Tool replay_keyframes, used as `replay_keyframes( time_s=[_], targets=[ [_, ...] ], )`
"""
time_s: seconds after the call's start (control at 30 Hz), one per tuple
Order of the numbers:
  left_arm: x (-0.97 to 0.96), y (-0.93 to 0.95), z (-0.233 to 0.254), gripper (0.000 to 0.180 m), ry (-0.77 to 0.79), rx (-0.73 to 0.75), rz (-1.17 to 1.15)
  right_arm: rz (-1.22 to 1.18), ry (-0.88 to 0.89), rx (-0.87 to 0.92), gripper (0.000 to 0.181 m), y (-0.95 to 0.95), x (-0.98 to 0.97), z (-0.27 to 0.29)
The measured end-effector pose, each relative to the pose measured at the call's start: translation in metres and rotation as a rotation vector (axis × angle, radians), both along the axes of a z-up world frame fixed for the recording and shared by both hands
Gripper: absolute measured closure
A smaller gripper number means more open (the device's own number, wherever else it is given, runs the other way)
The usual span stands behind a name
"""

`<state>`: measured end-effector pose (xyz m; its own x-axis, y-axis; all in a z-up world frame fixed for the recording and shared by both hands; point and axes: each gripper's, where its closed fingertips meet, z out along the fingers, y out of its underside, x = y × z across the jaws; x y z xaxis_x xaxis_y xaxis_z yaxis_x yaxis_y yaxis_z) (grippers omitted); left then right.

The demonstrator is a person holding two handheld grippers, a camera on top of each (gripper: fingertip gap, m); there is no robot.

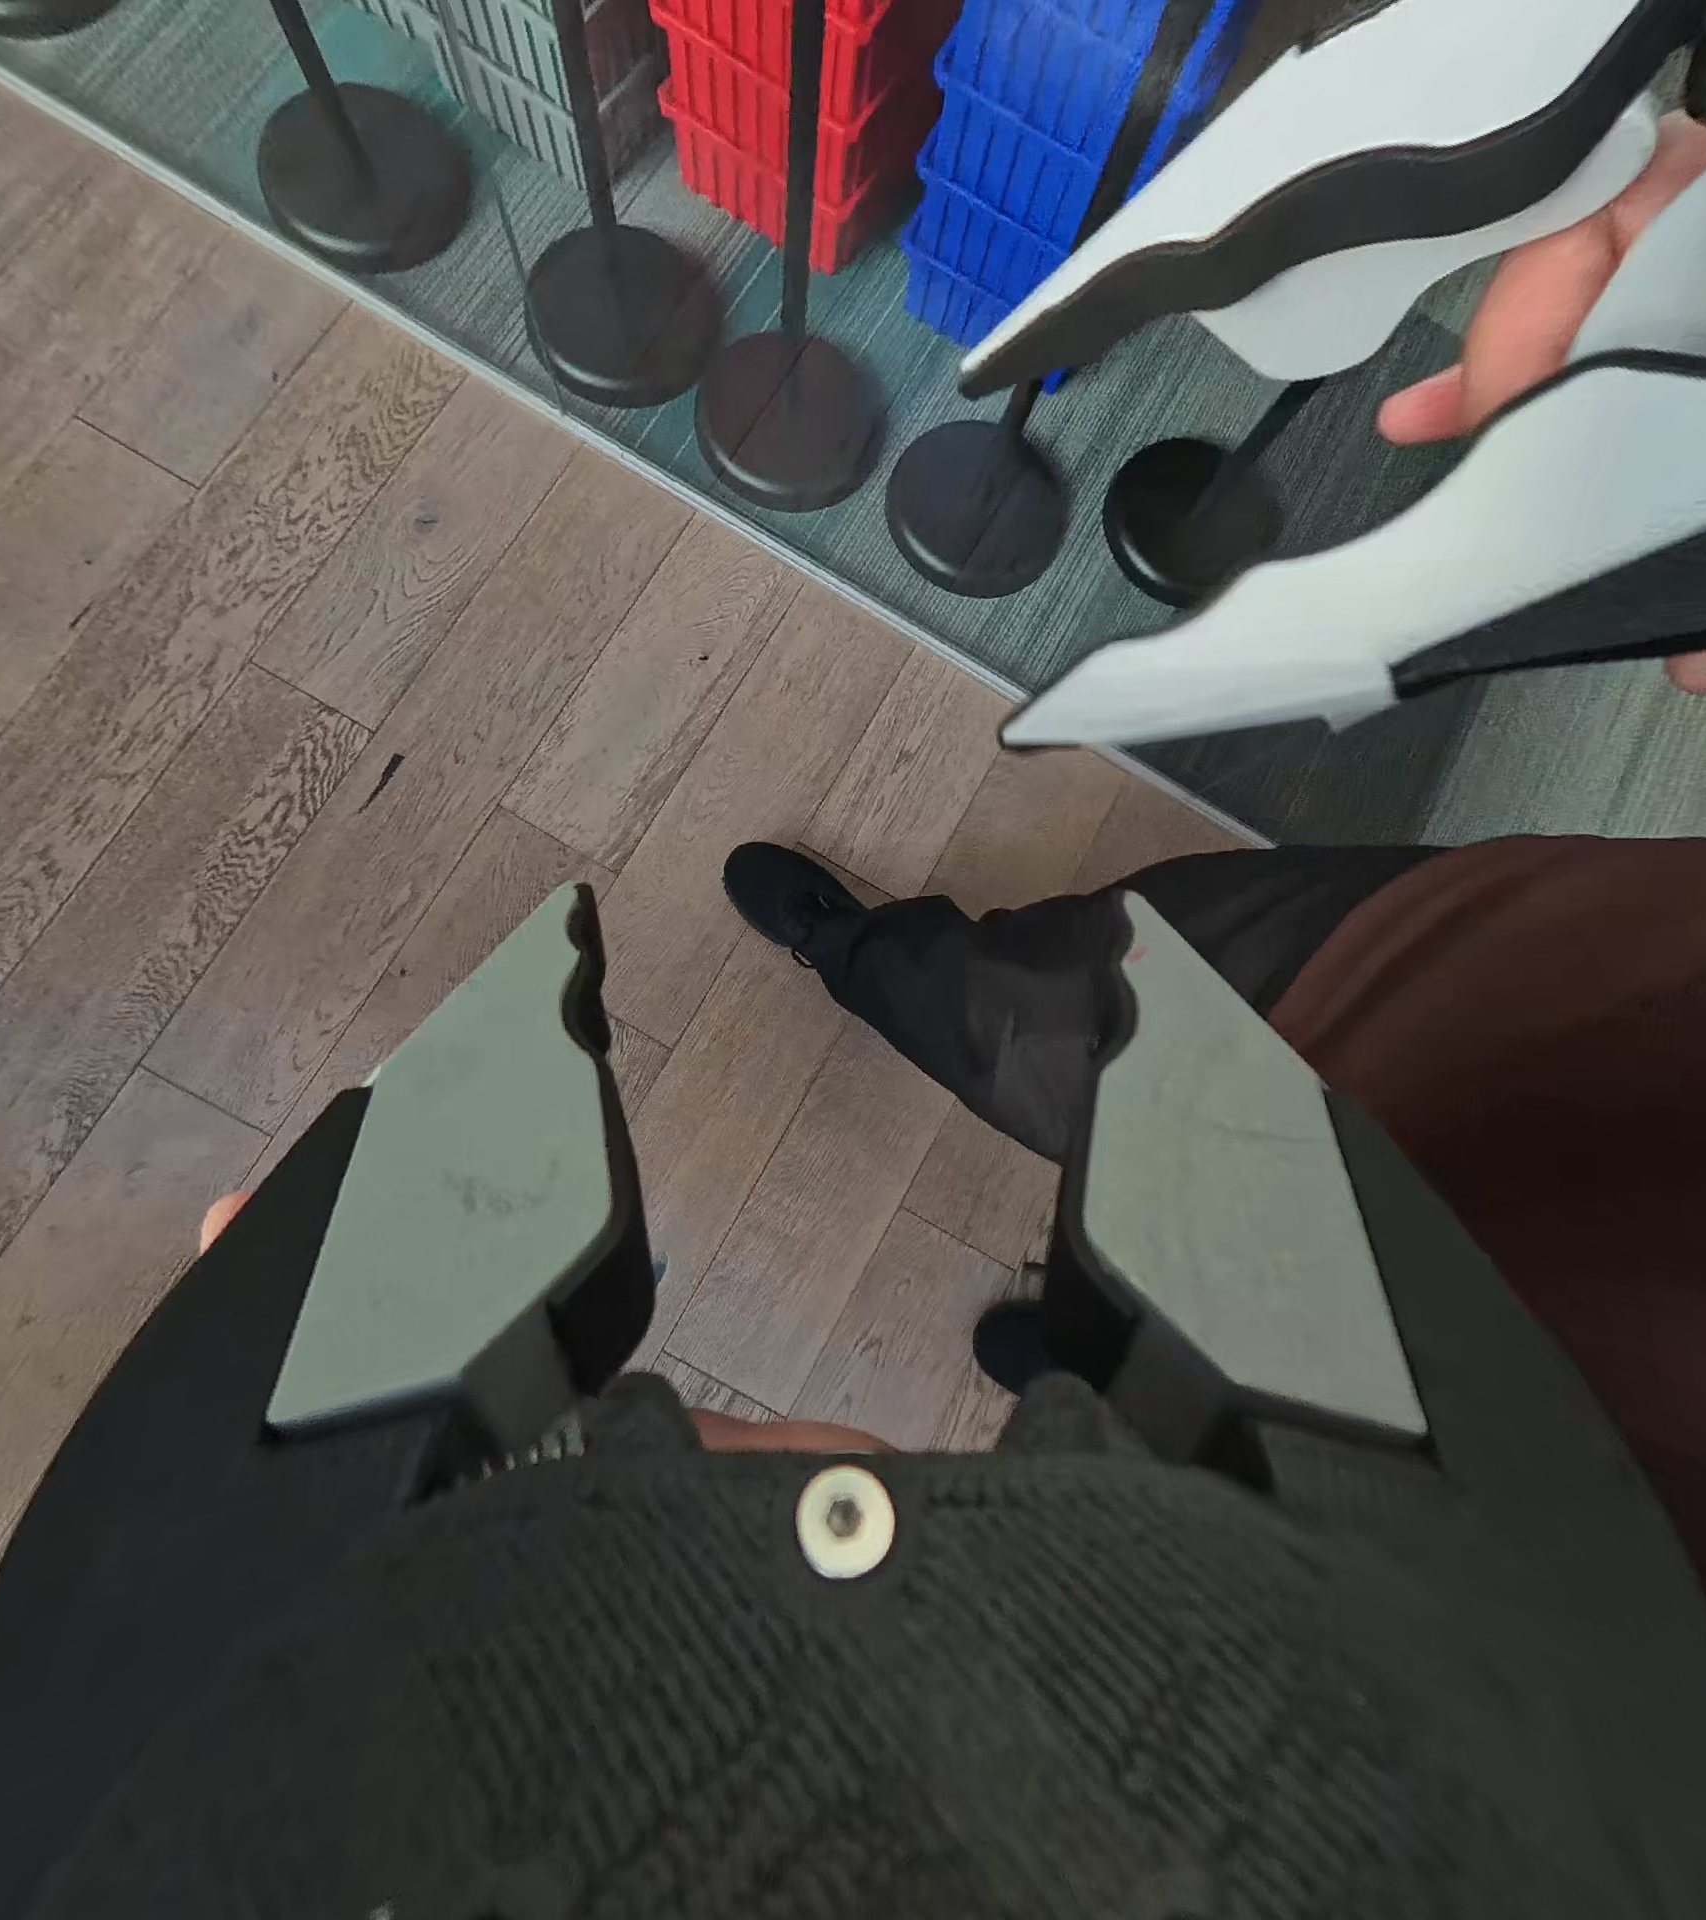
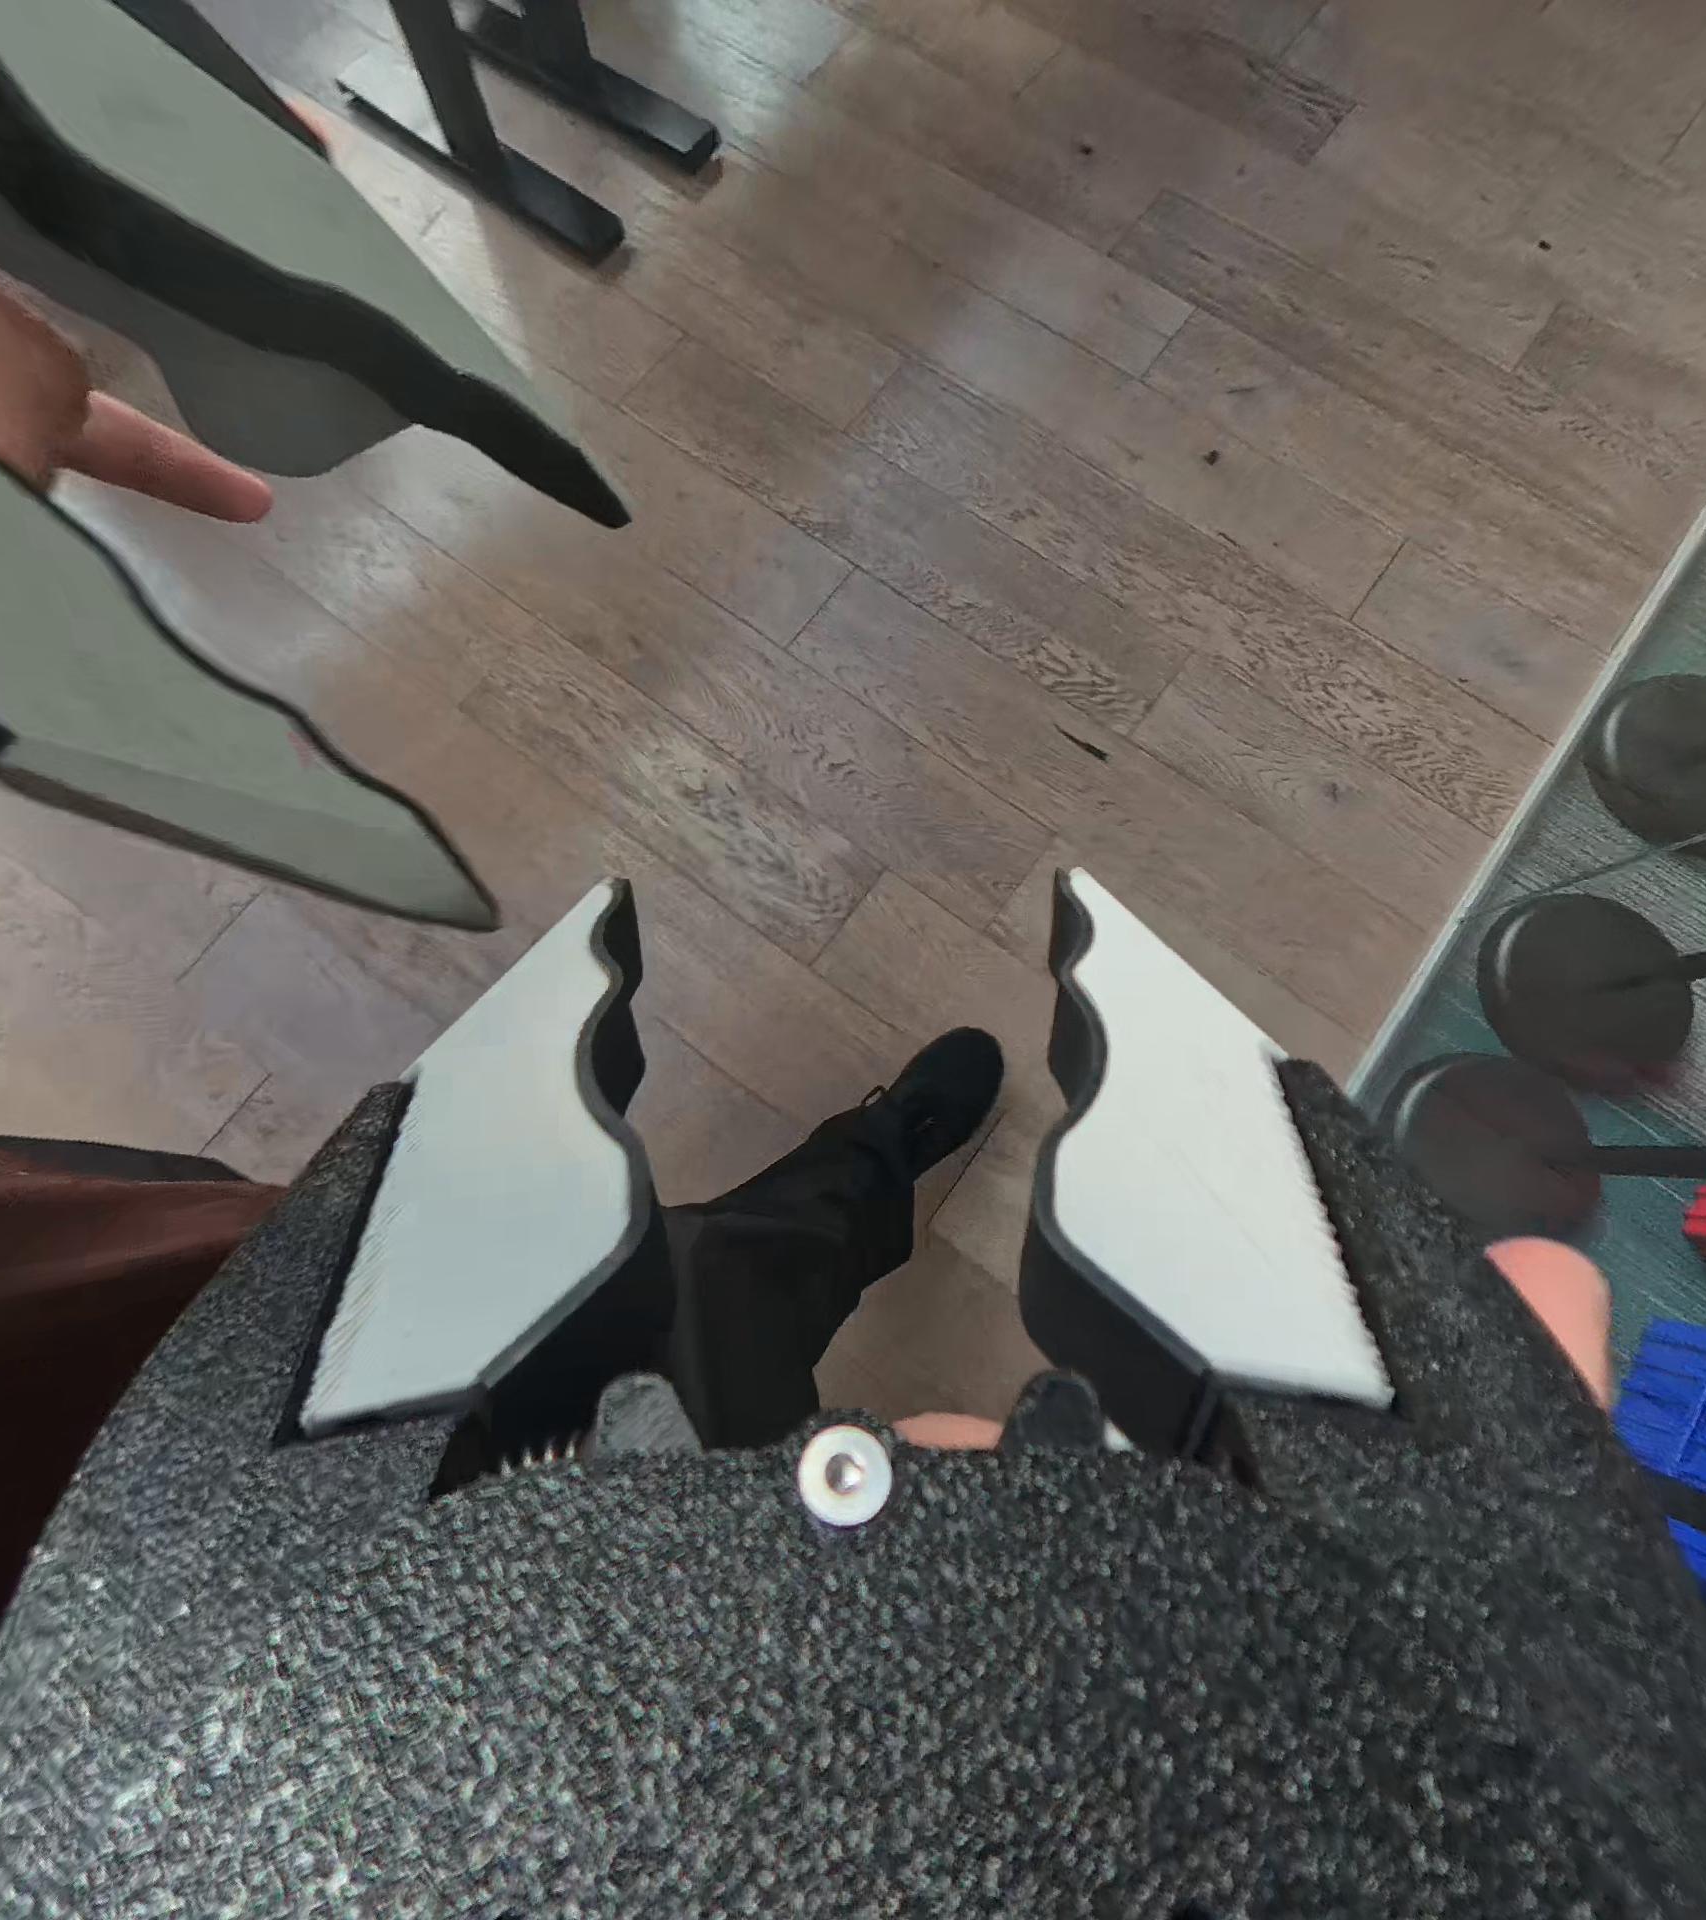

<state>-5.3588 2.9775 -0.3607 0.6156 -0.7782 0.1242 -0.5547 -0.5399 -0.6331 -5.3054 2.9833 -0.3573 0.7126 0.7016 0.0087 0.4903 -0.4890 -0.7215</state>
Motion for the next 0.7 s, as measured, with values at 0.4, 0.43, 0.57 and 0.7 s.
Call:
replay_keyframes(
  time_s=[0.4,0.43,0.57,0.7],
  targets=[
    [-0.047,0.251,0.009,0.097,-0.03,-0.137,0.246,0.216,-0.037,-0.049,0.104,0.301,-0.028,0.028],
    [-0.051,0.268,0.005,0.097,-0.046,-0.144,0.252,0.227,-0.025,-0.056,0.104,0.323,-0.039,0.03],
    [-0.079,0.342,-0.009,0.112,-0.109,-0.165,0.252,0.253,-0.026,-0.078,0.106,0.405,-0.091,0.021],
    [-0.12,0.428,-0.018,0.121,-0.2,-0.153,0.238,0.248,-0.079,-0.124,0.106,0.485,-0.146,0.002]
  ],
)
